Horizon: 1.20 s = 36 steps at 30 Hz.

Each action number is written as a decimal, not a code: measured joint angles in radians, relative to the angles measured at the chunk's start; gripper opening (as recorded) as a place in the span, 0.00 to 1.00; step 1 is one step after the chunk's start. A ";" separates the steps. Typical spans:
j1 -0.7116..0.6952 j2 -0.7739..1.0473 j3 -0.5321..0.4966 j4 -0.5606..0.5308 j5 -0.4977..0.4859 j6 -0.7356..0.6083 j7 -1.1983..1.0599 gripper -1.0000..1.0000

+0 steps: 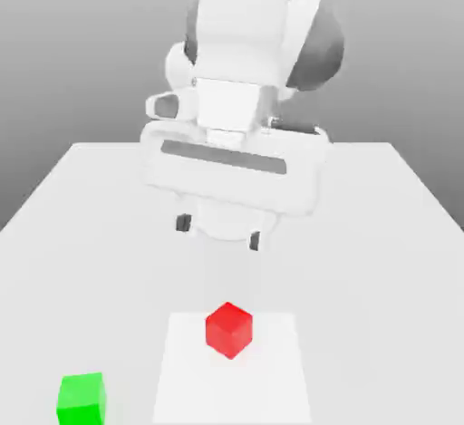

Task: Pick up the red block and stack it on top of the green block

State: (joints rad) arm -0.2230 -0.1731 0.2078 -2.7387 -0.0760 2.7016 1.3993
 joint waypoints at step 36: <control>0.048 0.172 -0.041 -0.088 0.077 0.131 0.075 0.00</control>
State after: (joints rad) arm -0.1753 -0.0008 0.1668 -2.8270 0.0007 2.8323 1.4741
